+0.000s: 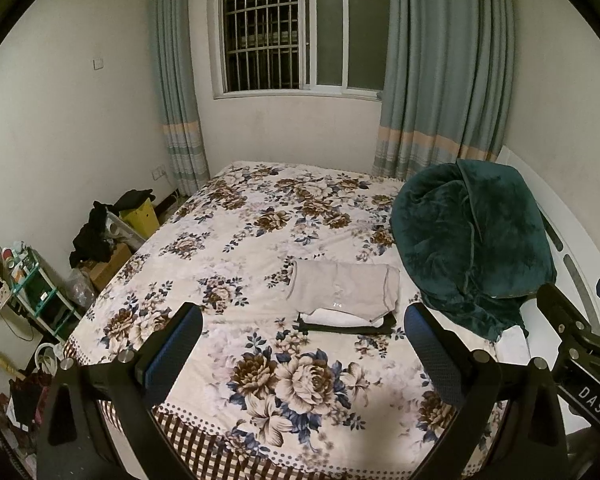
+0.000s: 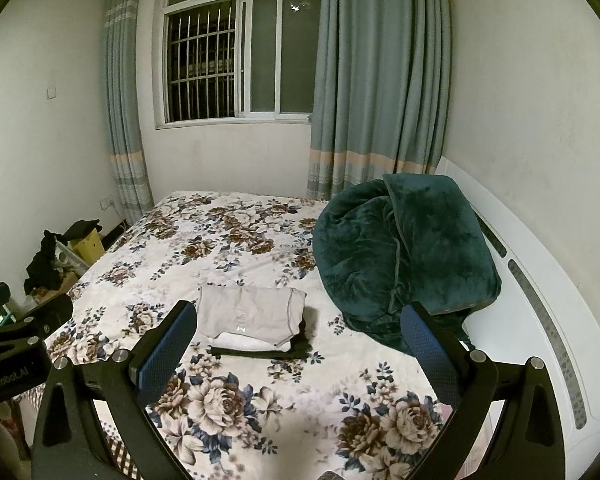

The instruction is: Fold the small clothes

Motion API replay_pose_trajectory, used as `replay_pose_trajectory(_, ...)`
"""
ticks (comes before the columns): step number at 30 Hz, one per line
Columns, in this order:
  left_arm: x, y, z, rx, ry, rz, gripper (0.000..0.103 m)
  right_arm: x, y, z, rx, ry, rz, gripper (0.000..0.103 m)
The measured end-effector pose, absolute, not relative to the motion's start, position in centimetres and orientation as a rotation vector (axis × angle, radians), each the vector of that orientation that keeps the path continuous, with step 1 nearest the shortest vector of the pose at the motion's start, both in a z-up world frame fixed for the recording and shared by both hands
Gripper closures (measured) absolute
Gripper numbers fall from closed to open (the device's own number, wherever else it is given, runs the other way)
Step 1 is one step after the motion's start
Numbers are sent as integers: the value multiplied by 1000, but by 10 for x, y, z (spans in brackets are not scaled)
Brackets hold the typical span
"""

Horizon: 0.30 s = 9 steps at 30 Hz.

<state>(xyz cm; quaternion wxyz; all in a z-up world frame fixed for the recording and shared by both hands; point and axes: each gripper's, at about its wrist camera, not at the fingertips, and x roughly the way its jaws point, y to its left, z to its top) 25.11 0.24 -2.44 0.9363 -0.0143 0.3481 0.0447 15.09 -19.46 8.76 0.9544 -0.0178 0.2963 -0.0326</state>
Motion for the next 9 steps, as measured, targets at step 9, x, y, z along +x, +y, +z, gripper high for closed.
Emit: replay_pose_trajectory(9,251,3,-19,-29,697,100,0,150,-194,86,-36,599,-69,0)
